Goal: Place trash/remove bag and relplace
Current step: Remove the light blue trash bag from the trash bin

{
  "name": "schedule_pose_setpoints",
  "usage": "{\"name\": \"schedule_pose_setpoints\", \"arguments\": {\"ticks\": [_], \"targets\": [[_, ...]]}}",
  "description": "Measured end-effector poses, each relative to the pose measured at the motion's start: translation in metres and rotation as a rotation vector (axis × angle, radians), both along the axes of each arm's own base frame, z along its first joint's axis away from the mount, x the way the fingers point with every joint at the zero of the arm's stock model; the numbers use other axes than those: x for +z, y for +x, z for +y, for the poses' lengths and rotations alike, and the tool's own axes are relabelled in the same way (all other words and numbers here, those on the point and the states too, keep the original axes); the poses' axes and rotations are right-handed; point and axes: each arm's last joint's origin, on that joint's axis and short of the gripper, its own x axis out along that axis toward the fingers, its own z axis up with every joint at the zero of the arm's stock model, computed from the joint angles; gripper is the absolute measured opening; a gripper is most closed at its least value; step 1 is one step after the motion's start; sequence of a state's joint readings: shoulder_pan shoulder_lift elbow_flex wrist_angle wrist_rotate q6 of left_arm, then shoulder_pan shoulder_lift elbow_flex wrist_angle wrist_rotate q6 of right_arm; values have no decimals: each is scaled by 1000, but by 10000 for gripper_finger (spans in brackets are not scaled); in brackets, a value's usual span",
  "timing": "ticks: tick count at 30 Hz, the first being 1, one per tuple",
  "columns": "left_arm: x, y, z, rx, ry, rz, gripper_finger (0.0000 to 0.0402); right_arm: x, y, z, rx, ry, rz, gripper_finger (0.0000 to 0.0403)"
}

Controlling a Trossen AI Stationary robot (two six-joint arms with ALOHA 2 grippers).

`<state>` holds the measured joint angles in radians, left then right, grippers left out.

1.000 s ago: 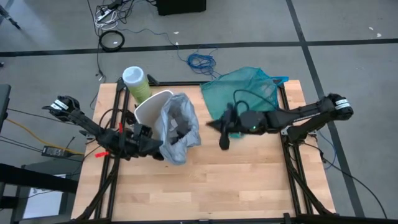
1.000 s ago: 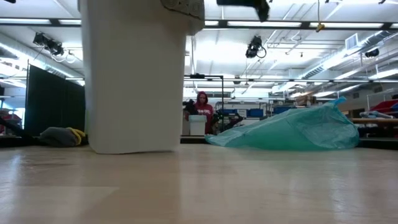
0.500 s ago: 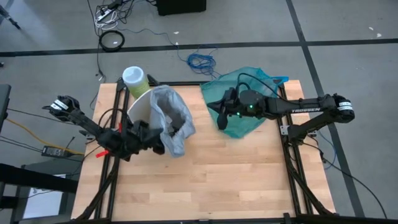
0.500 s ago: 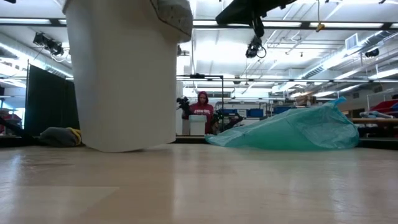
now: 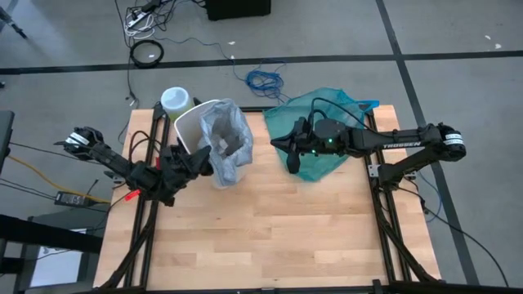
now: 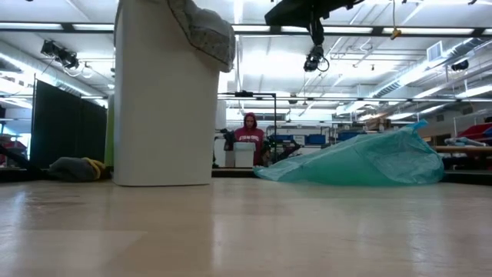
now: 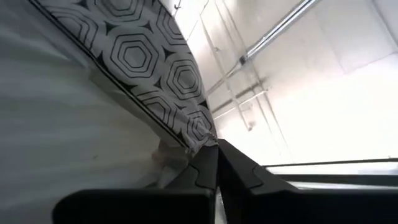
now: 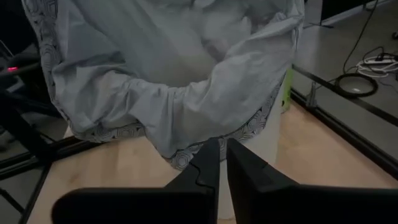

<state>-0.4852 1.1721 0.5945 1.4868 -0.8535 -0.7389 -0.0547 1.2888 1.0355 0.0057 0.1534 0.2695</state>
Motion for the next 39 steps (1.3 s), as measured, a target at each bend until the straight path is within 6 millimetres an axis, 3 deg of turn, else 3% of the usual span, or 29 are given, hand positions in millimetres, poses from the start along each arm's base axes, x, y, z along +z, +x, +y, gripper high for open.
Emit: {"name": "schedule_pose_setpoints", "arguments": {"ticks": [13,22,29,39], "targets": [[-7,9,-7,-33,201,124,28,1,0,2,66,35,-5,38],[-3,8,-11,-132,333,48,112,4,1,3,93,39,-21,38],[-5,9,-11,-166,250,50,177,19,3,3,103,-18,-163,38],[-31,23,-22,-400,-18,221,177,23,3,-1,83,0,-212,39]]}}
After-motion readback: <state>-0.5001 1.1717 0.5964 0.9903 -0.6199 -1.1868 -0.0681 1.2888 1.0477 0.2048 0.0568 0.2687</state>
